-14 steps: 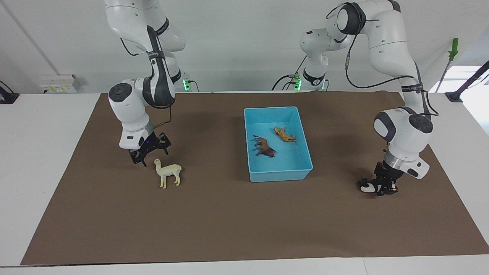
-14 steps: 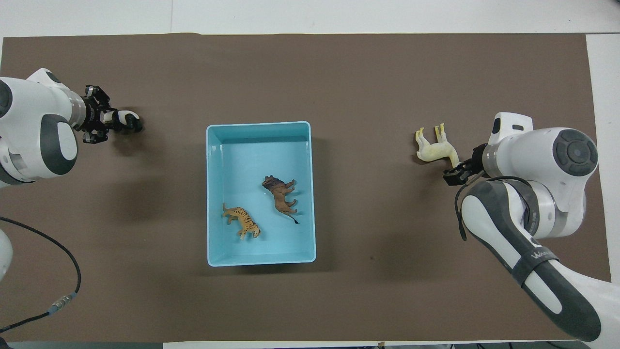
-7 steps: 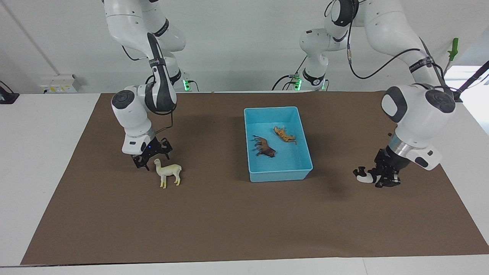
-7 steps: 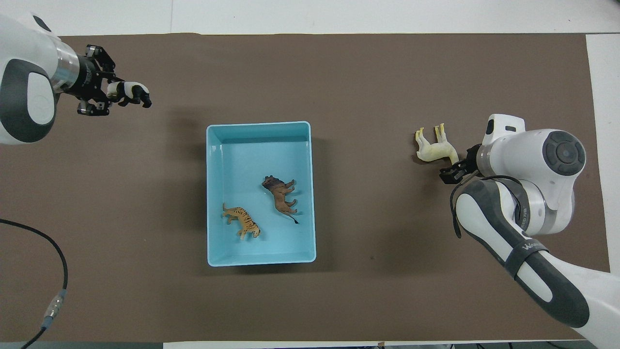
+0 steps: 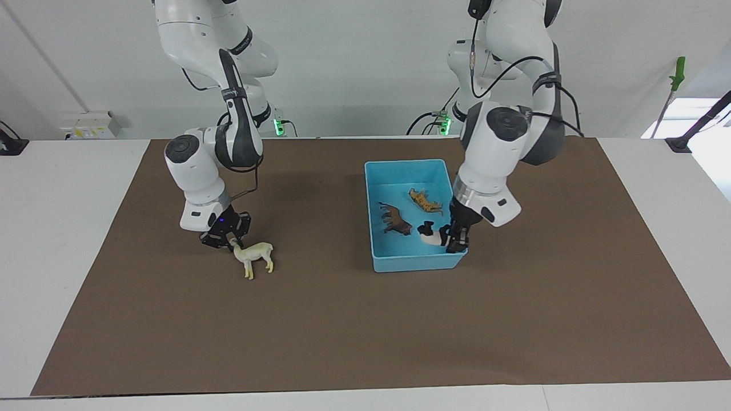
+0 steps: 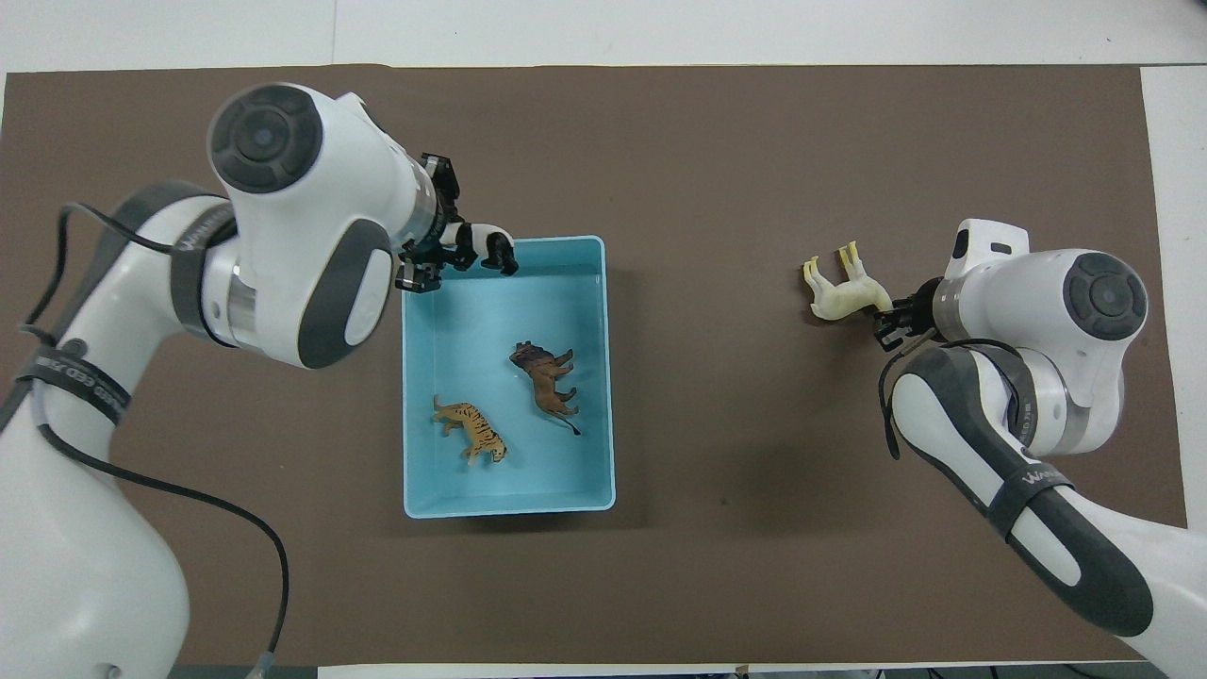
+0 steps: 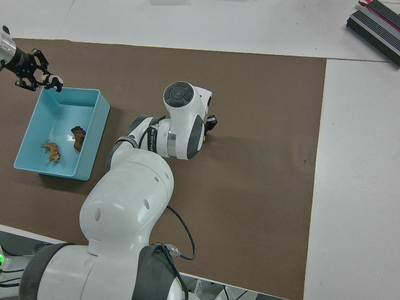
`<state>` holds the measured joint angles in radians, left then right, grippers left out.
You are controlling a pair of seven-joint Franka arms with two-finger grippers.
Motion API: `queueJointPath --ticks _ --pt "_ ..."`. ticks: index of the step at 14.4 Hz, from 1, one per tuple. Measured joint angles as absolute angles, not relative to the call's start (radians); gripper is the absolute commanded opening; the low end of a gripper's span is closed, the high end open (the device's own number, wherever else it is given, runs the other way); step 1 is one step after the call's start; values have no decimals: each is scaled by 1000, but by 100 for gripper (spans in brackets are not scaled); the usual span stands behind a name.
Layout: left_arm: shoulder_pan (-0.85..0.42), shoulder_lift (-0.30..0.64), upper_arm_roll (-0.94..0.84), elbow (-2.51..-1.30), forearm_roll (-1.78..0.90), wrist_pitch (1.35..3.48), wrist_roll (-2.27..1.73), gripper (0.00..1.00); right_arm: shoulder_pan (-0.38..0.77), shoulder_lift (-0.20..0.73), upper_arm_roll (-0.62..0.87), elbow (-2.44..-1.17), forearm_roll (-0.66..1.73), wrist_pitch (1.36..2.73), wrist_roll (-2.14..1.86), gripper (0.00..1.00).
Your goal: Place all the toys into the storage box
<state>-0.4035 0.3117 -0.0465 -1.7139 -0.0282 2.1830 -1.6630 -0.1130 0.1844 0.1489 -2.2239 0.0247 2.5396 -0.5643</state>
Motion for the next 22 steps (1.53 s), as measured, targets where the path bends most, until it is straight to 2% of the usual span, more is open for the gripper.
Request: queueJointPath --ticks 1,2,3,6,8,11,15,17,18,20,21,22 --pt "-429 293 -47 -1787 -28 2253 -1664 29 -115 177 148 -2212 25 2519 -564 0" --pt "-452 271 -47 -1861 -28 2309 -1664 71 -122 167 148 -2188 25 2470 -563 0" --pt "-464 249 -46 -1916 -28 2335 -1664 100 -131 153 148 -2155 25 2407 -558 0" --pt "-466 206 -38 -1957 -28 2345 -1660 100 -136 113 155 -2024 26 2195 -422 0" --pt "-464 187 -29 -1949 -26 2327 -1630 100 -91 93 180 -1931 29 2078 -227 0" --pt "-418 159 -13 -1877 -25 2167 -1365 100 57 70 205 -1868 57 2031 147 0" --pt "-244 81 -7 -1773 -26 1898 -870 100 334 59 217 -1851 59 2031 581 0" --pt "-181 46 -3 -1742 -26 1782 -589 100 446 54 219 -1846 59 2031 725 26" --pt "-162 44 -4 -1712 -26 1723 -458 100 494 49 219 -1844 59 2031 779 46" --pt "-111 59 -8 -1641 -25 1603 -253 100 566 38 219 -1837 55 2003 844 93" --pt "-86 71 -8 -1614 -25 1565 -165 100 574 33 219 -1828 46 1973 851 100" --pt "-74 78 -8 -1602 -25 1548 -108 100 569 31 214 -1818 30 1949 850 100"
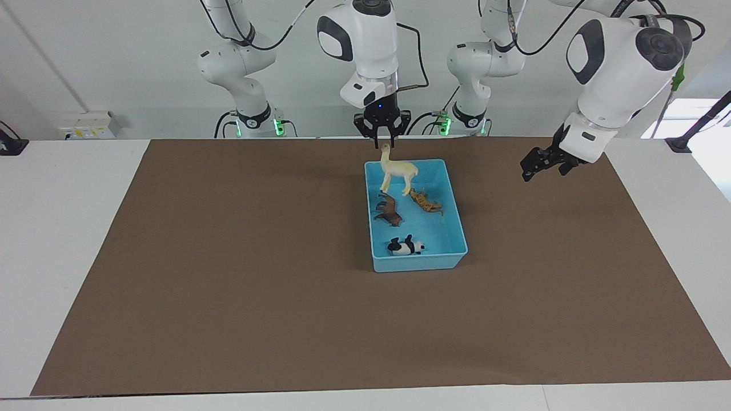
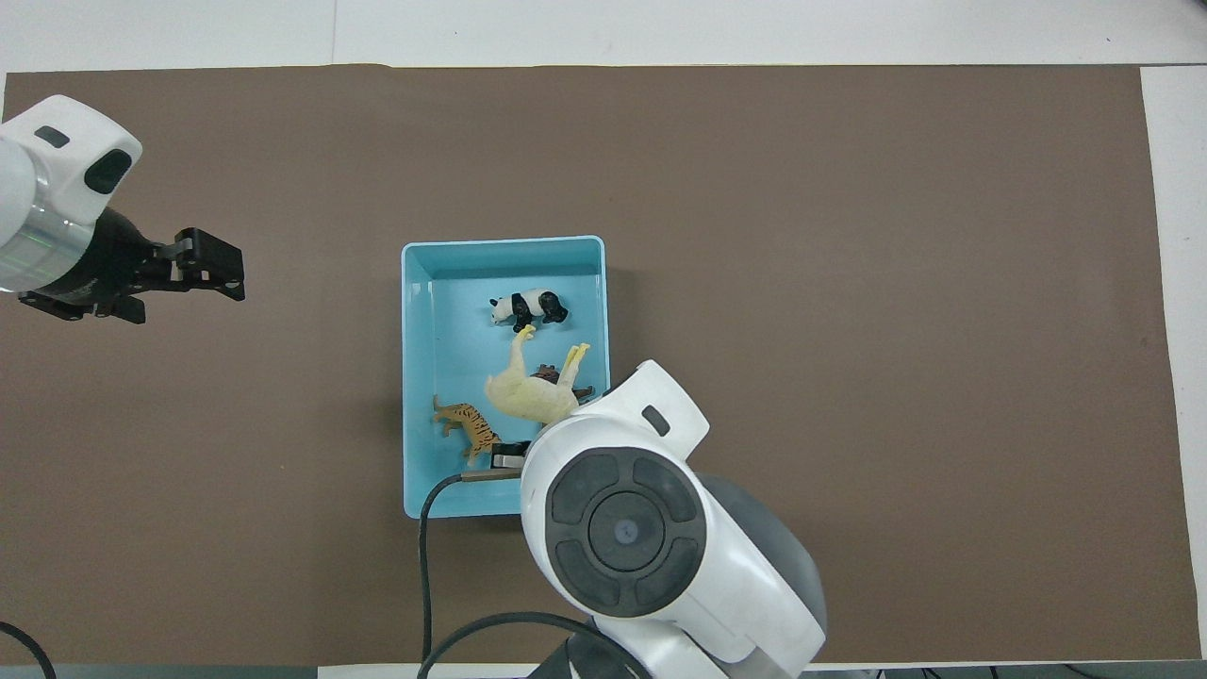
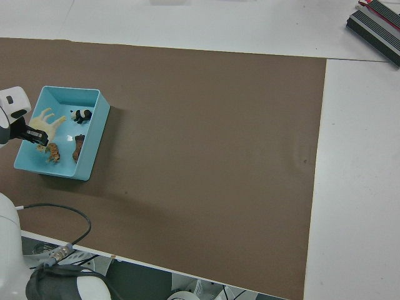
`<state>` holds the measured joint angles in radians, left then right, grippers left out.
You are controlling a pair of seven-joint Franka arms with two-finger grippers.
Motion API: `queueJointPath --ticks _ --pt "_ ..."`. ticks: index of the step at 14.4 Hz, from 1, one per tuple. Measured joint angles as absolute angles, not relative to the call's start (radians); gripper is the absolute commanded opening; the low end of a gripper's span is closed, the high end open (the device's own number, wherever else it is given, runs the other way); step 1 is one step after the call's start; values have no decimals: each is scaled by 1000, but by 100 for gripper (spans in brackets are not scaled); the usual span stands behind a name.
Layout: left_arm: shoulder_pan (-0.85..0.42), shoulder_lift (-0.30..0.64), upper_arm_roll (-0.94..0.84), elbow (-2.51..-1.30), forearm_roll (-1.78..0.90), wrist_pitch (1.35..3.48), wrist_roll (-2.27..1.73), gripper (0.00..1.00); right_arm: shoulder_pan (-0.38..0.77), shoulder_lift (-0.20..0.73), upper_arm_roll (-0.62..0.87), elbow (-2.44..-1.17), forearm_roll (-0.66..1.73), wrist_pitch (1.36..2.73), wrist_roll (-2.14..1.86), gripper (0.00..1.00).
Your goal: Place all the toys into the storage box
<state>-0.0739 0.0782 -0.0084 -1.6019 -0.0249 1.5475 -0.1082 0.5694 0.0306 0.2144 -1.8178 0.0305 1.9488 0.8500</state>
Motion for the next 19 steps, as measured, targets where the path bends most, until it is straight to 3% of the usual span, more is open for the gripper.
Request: queueJointPath --ticks 3,8,12,15,19 --pt "-69 71 -13 -1606 -25 1507 -70 100 479 22 194 -1798 12 1903 738 100" --pt "-47 7 -67 -1665 -24 1493 -59 100 103 -83 178 -1782 16 1803 349 100" --pt "-29 6 -79 -1667 -24 1517 -59 100 -96 -109 154 -1782 16 1766 109 100" --pt "-8 2 -79 -1667 -24 1519 -58 100 -176 -109 104 -1783 17 1741 24 100" --pt "-2 1 -82 -1667 -24 1520 -56 100 -176 -110 106 -1783 17 1732 24 100"
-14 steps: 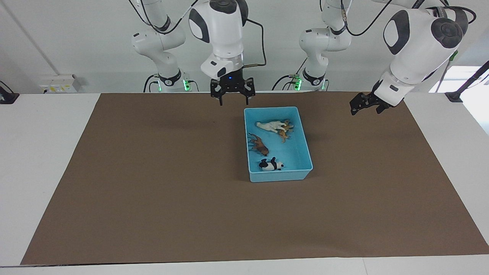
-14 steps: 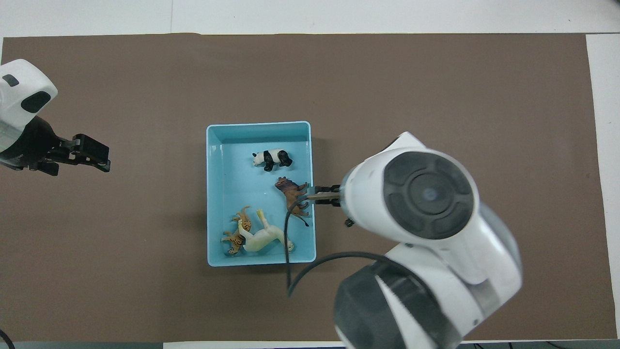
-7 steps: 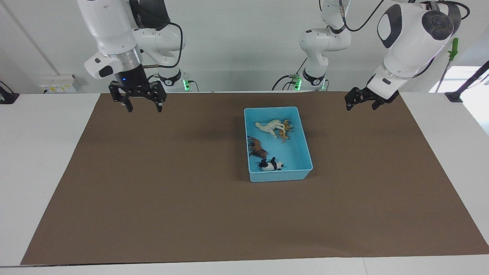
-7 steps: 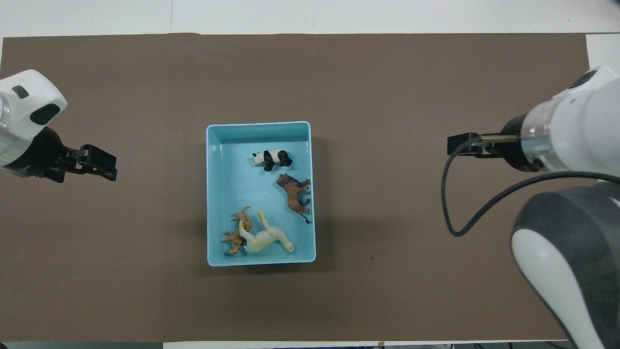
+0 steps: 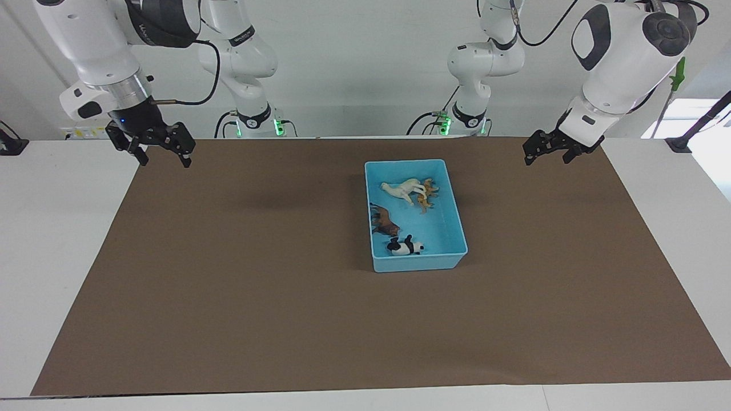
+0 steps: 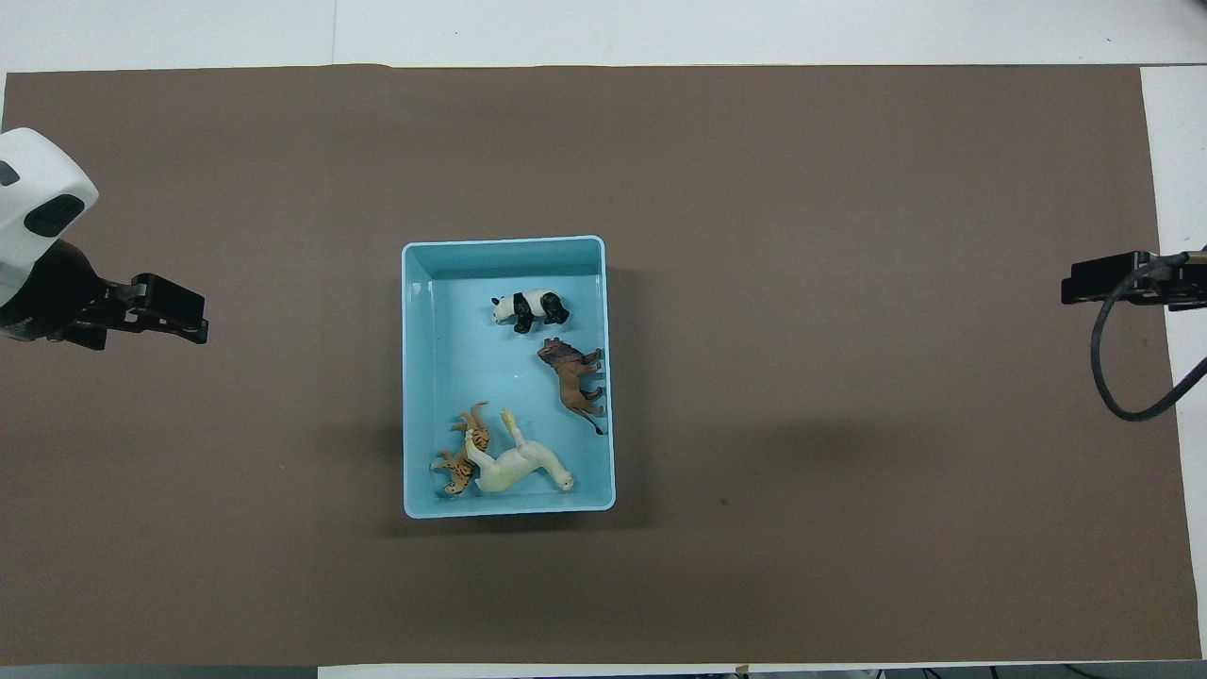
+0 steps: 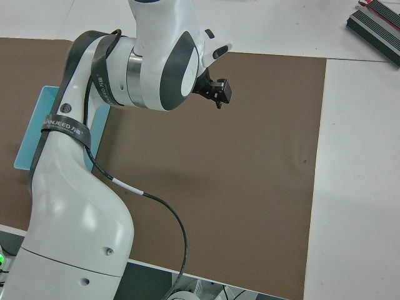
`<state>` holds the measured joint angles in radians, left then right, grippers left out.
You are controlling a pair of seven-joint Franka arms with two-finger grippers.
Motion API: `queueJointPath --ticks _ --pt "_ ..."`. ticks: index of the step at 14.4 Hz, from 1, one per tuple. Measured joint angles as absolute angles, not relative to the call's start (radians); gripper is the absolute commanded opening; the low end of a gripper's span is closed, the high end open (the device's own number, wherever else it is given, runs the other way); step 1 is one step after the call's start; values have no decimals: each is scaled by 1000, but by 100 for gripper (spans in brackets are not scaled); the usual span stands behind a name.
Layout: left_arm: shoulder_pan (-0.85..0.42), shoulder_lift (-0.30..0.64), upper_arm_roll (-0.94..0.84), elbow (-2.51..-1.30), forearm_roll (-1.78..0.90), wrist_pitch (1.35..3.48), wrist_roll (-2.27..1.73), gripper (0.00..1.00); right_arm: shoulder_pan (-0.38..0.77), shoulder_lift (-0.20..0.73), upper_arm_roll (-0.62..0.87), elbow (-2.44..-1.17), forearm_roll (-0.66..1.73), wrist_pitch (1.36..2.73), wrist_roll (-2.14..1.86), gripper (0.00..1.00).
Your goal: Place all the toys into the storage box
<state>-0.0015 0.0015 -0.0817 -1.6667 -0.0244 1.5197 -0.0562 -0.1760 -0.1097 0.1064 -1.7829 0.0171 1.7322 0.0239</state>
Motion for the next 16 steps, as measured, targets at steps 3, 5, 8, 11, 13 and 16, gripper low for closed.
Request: queueJointPath --ticks 3,5,8,11,13,16 --pt "-1 1 -82 -1667 -24 1520 -56 100 -175 -109 109 -1771 17 1718 24 100" --pt "0 1 -82 -1667 -24 1520 -56 100 -173 -98 109 -1728 17 1668 24 100" --pt "0 1 -84 -1667 -24 1520 -56 100 -168 -67 110 -1673 17 1618 24 100" --pt "0 0 -86 -1667 -24 1520 -56 100 -168 -58 108 -1671 17 1613 24 100" --pt "0 0 -86 -1667 -24 1521 -56 100 -168 -57 107 -1671 17 1613 24 100" --pt "0 0 -86 -1667 -24 1522 -56 100 -170 -57 107 -1671 17 1613 24 100"
